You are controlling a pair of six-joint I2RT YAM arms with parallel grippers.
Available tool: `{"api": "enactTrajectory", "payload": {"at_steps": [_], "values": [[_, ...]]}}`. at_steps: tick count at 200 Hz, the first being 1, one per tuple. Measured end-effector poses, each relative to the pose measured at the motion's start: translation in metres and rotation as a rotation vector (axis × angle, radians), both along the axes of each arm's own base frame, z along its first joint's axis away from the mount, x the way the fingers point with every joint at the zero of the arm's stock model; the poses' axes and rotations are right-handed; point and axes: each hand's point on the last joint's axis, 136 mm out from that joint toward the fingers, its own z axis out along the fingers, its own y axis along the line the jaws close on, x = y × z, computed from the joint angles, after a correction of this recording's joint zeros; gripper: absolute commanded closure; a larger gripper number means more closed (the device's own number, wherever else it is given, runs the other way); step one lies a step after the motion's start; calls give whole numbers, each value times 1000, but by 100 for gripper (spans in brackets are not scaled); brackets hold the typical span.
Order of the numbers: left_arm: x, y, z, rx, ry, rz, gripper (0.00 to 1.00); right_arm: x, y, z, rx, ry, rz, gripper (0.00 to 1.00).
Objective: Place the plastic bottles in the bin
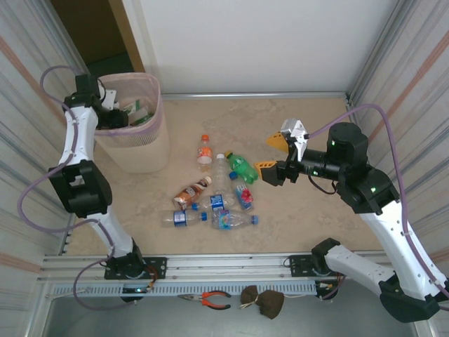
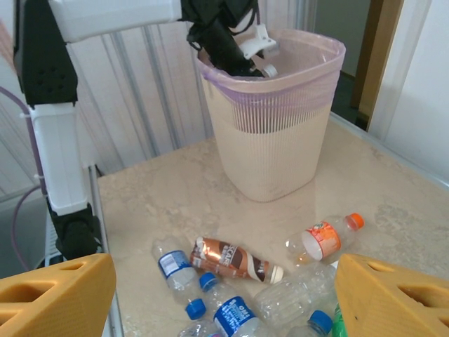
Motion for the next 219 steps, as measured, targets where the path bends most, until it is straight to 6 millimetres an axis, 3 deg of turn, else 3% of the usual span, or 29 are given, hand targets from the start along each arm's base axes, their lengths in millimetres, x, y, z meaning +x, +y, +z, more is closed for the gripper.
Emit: {"api": "enactTrajectory", "payload": {"at_steps": [72, 132, 177, 219], "values": [[4, -4, -51, -86, 98, 16, 34, 1, 0, 0, -1, 2, 0, 19], [6, -11, -52, -127, 95, 13, 21, 0, 0, 0, 0, 0, 0, 19], [3, -13, -31, -133, 55, 16, 16, -1, -1, 1, 3, -4, 0, 19], [6, -15, 23, -122, -59, 12, 16, -2, -1, 2, 5, -8, 0, 19]]}}
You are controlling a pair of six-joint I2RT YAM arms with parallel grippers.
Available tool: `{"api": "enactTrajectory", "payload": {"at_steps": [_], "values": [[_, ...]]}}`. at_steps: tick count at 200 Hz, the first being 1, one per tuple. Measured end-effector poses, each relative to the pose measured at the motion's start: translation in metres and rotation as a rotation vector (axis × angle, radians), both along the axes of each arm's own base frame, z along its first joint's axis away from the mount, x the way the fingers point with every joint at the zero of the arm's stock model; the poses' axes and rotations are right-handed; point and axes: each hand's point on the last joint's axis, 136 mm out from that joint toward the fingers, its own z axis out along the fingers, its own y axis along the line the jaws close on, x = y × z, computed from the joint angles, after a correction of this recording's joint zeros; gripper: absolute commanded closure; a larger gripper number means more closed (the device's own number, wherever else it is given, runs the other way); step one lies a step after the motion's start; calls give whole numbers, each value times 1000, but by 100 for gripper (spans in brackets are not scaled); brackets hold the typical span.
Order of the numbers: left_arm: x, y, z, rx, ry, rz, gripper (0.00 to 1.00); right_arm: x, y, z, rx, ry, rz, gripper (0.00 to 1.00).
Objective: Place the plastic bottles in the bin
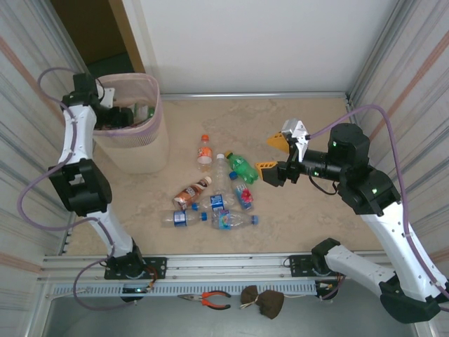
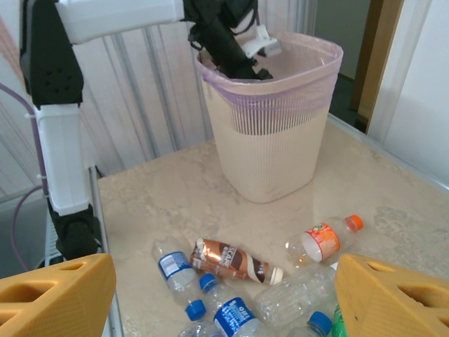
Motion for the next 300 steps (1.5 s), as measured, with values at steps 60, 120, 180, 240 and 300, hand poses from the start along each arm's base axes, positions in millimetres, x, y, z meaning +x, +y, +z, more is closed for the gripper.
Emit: {"api": "enactTrajectory", "payload": {"at_steps": [60, 120, 180, 240, 300], "values": [[-9, -7, 74, 15, -148, -15, 20, -1, 0, 1, 2, -3, 0, 19], [-26, -31, 115, 14, -216, -64, 23, -1, 0, 1, 2, -3, 0, 19], [-61, -90, 147, 0, -256, -184, 26, -1, 0, 1, 2, -3, 1, 19], [-116, -158, 134, 12, -186, -334, 25, -1, 0, 1, 2, -2, 3, 19], [-175, -214, 76, 38, -53, -565, 25, -1, 1, 1, 5, -5, 8, 20]]}}
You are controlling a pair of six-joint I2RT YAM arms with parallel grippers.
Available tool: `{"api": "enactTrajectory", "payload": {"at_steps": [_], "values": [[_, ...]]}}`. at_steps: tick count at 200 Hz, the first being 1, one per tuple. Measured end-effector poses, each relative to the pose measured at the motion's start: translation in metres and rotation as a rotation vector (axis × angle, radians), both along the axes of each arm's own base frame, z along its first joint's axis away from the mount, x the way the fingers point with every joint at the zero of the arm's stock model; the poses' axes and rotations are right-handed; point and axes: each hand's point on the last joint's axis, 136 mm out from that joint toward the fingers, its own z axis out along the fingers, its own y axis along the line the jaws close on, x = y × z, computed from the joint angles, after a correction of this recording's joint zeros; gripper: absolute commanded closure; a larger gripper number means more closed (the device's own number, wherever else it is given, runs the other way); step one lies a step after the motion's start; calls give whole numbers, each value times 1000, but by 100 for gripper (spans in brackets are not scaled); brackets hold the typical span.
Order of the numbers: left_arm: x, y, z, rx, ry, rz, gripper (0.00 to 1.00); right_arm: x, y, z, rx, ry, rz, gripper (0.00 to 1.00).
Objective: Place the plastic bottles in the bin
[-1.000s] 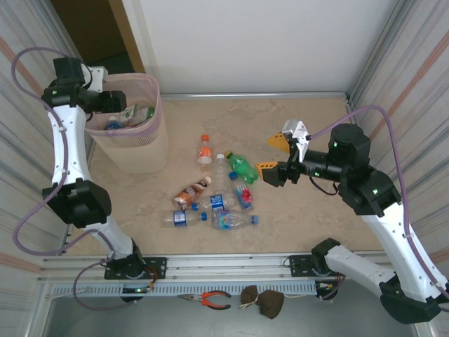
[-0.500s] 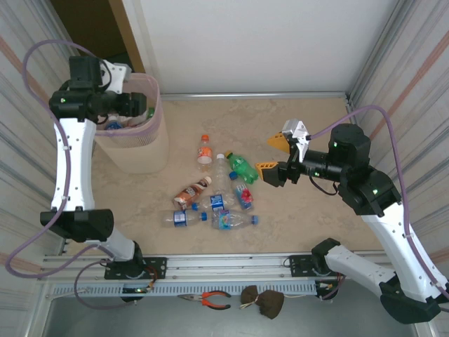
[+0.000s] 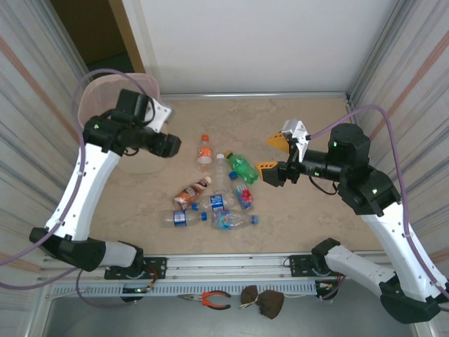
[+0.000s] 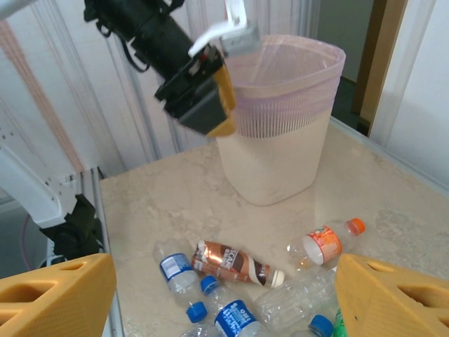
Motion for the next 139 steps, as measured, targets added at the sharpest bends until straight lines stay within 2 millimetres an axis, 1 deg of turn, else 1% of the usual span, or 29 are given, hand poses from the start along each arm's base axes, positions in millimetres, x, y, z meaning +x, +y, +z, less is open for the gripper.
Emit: {"api": "enactTrajectory", "payload": {"at_steps": [31, 45, 56, 78, 101, 125, 139], "values": [[-35, -31, -35, 65, 37, -284, 27, 1, 1, -2, -1, 2, 1, 20], [-48, -39, -53, 112, 52, -413, 27, 2, 2, -3, -3, 5, 1, 20], [-57, -44, -67, 141, 64, -501, 25, 3, 2, -4, -5, 7, 0, 20], [-71, -40, -89, 185, 65, -621, 23, 3, 2, -5, -6, 9, 0, 20], [-87, -32, -104, 217, 27, -704, 23, 3, 2, -6, -8, 10, -1, 19], [-105, -27, -116, 239, -18, -769, 26, 3, 1, -6, -9, 8, -4, 19], [-114, -24, -129, 268, -28, -804, 27, 3, 1, -6, -10, 10, -4, 19]]}}
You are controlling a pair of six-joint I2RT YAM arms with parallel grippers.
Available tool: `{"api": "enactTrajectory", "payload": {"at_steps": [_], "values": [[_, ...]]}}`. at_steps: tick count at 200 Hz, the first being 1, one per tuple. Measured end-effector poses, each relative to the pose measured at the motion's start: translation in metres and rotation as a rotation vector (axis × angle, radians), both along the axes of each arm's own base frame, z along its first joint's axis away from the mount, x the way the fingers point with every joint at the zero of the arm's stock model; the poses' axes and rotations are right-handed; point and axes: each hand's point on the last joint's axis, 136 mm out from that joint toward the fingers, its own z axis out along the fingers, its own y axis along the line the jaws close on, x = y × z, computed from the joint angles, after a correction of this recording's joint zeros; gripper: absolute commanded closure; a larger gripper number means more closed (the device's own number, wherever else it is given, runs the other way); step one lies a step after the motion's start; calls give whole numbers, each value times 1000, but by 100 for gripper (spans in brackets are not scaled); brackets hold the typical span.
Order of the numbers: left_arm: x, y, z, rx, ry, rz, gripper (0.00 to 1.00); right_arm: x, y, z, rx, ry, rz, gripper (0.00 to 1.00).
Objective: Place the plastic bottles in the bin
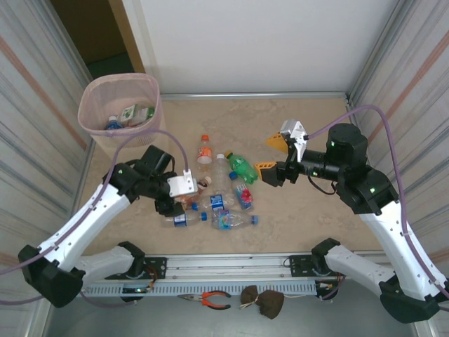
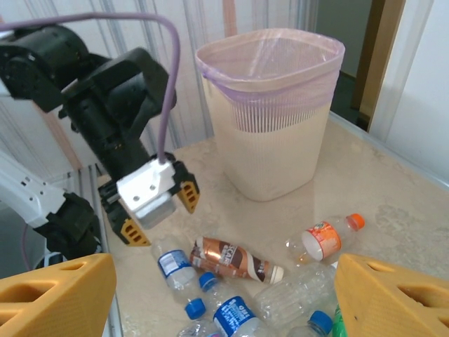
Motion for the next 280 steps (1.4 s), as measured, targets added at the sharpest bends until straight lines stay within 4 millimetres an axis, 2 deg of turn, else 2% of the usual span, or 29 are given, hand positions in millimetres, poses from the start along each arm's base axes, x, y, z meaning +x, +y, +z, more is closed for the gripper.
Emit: {"api": "enactTrajectory", "payload": {"at_steps": [22, 42, 67, 116, 153, 280], "values": [[-16, 8, -29, 74, 2, -56, 26, 0, 0, -1, -2, 2, 0, 19], [-24, 15, -46, 114, -7, -81, 22, 0, 0, -1, -2, 3, 0, 19], [-26, 19, -54, 127, -51, -100, 18, 0, 0, -3, -5, 8, 0, 19], [-27, 24, -76, 139, -97, -143, 23, 2, 0, -15, -19, 30, -2, 19], [-24, 22, -81, 145, -103, -151, 26, 3, -3, -13, -20, 14, -10, 19], [-27, 22, -123, 236, 26, -176, 28, 6, -19, -28, -12, 20, -38, 19]]}}
